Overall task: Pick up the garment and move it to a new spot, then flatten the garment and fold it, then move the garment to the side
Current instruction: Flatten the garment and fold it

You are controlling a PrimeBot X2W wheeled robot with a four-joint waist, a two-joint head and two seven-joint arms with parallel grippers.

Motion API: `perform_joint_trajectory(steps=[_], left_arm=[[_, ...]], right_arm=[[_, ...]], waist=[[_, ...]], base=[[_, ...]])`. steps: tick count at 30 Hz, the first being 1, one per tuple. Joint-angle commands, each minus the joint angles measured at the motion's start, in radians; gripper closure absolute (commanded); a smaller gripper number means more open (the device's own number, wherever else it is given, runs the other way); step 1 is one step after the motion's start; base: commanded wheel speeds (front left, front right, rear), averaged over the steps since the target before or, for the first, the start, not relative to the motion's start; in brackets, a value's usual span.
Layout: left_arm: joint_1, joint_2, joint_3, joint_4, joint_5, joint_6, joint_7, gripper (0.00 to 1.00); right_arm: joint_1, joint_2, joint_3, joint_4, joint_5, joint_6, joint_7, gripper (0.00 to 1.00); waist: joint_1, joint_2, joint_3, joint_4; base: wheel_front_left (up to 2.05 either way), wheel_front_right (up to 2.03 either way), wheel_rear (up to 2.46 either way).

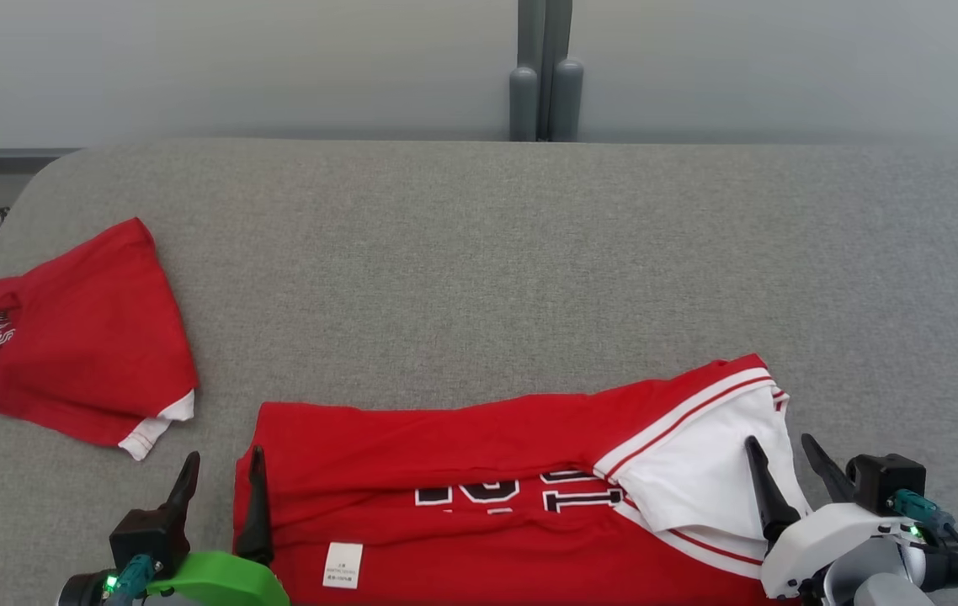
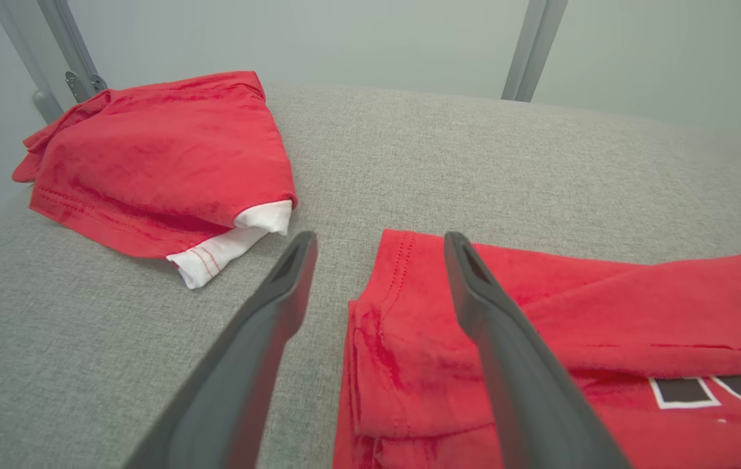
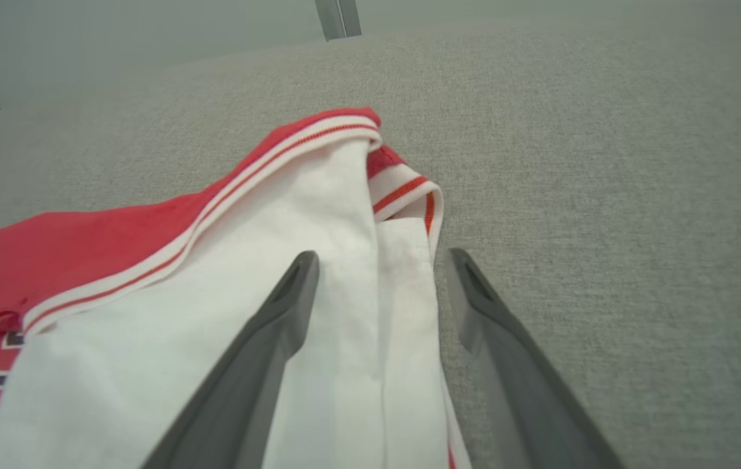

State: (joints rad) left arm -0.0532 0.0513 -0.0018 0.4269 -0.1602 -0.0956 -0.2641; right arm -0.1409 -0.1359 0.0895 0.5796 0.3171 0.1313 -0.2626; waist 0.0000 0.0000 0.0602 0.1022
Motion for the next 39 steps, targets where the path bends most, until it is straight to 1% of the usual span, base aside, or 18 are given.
perform_joint_trajectory(steps=[1,7,10,13,14,15,16,18,21,25,26,27,29,30,34,37,39], left_arm=[[-0.016,0.001,-0.004,-0.004,-0.003,-0.002,0.000,0.00],[-0.025,0.000,-0.025,-0.006,-0.024,0.003,0.000,0.00],[-0.025,0.000,-0.026,-0.003,-0.029,0.007,0.000,0.00],[-0.022,0.000,-0.026,-0.003,-0.030,0.007,0.000,0.00],[-0.021,0.000,-0.027,-0.003,-0.030,0.007,0.000,0.00],[-0.021,0.000,-0.028,-0.004,-0.032,0.006,0.000,0.00],[-0.021,0.000,-0.029,-0.006,-0.036,0.004,0.000,0.00],[-0.018,0.000,-0.029,-0.009,-0.043,0.005,0.000,0.00],[-0.017,0.000,-0.032,-0.014,-0.053,0.007,0.000,0.00],[-0.018,0.000,-0.035,-0.017,-0.054,0.005,0.000,0.00],[-0.019,0.000,-0.036,-0.018,-0.054,0.004,0.000,0.00],[-0.019,0.000,-0.036,-0.018,-0.054,0.004,0.000,0.00],[-0.019,0.000,-0.036,-0.017,-0.055,0.003,0.000,0.00],[-0.019,0.000,-0.039,-0.017,-0.058,0.002,0.000,0.00],[-0.016,0.000,-0.048,-0.018,-0.063,0.001,0.000,0.00],[-0.008,0.001,-0.049,-0.016,-0.067,0.004,0.000,0.00],[-0.005,0.000,-0.051,-0.013,-0.066,0.003,0.000,0.00]], right_arm=[[-0.017,0.002,-0.011,0.020,-0.018,-0.001,-0.002,0.00],[-0.048,0.018,-0.055,0.148,-0.078,-0.001,0.002,0.00],[-0.047,0.032,-0.060,0.206,-0.072,-0.002,0.007,0.00],[-0.048,0.050,-0.041,0.248,-0.055,-0.001,0.021,0.00],[-0.048,0.056,-0.024,0.256,-0.043,0.000,0.028,0.28],[-0.050,0.063,-0.005,0.261,-0.029,0.002,0.029,0.82],[-0.050,0.069,0.014,0.264,-0.015,0.004,0.031,1.00],[-0.052,0.066,0.034,0.265,0.013,0.005,0.031,1.00],[-0.067,0.016,0.015,0.261,0.031,-0.002,0.019,1.00],[-0.102,-0.047,-0.053,0.260,0.039,-0.009,0.008,1.00],[-0.108,-0.058,-0.078,0.262,0.036,-0.009,0.005,1.00],[-0.108,-0.058,-0.078,0.262,0.036,-0.009,0.005,1.00],[-0.125,-0.081,-0.137,0.263,0.026,-0.008,0.001,1.00],[-0.139,-0.100,-0.204,0.256,0.012,-0.002,0.000,1.00],[-0.152,-0.145,-0.340,0.244,-0.033,-0.002,-0.001,1.00],[-0.160,-0.158,-0.387,0.219,-0.072,-0.002,-0.002,1.00],[-0.168,-0.158,-0.376,0.192,-0.095,-0.002,-0.002,1.00]], waist=[[0.0000,0.0000,0.029,0.028],[0.0000,0.0000,0.053,0.054],[0.0000,0.0000,0.052,0.062],[0.0000,0.0000,0.049,0.065],[0.0000,0.0000,0.049,0.066],[0.0000,0.0000,0.048,0.066],[0.0000,0.0000,0.047,0.066],[0.0000,0.0000,0.047,0.064],[0.0000,0.0000,0.050,0.061],[0.0000,0.0000,0.058,0.057],[0.0000,0.0000,0.059,0.056],[0.0000,0.0000,0.059,0.056],[0.0000,0.0000,0.062,0.054],[0.0000,0.0000,0.065,0.054],[0.0000,0.0000,0.067,0.049],[0.0000,0.0000,0.065,0.036],[0.0000,0.0000,0.064,0.024]], base=[[0.00,0.00,0.00],[0.00,0.00,0.00],[0.00,0.00,0.00],[0.00,0.00,0.00],[0.00,0.00,0.00],[0.00,0.00,0.00],[0.00,0.00,0.00],[0.00,0.00,0.00],[0.00,0.00,0.00],[0.00,0.00,0.00],[0.00,0.00,0.00],[0.00,0.00,0.00],[0.00,0.00,0.00],[0.00,0.00,0.00],[0.00,0.00,0.00],[0.00,0.00,0.00],[0.00,0.00,0.00]])
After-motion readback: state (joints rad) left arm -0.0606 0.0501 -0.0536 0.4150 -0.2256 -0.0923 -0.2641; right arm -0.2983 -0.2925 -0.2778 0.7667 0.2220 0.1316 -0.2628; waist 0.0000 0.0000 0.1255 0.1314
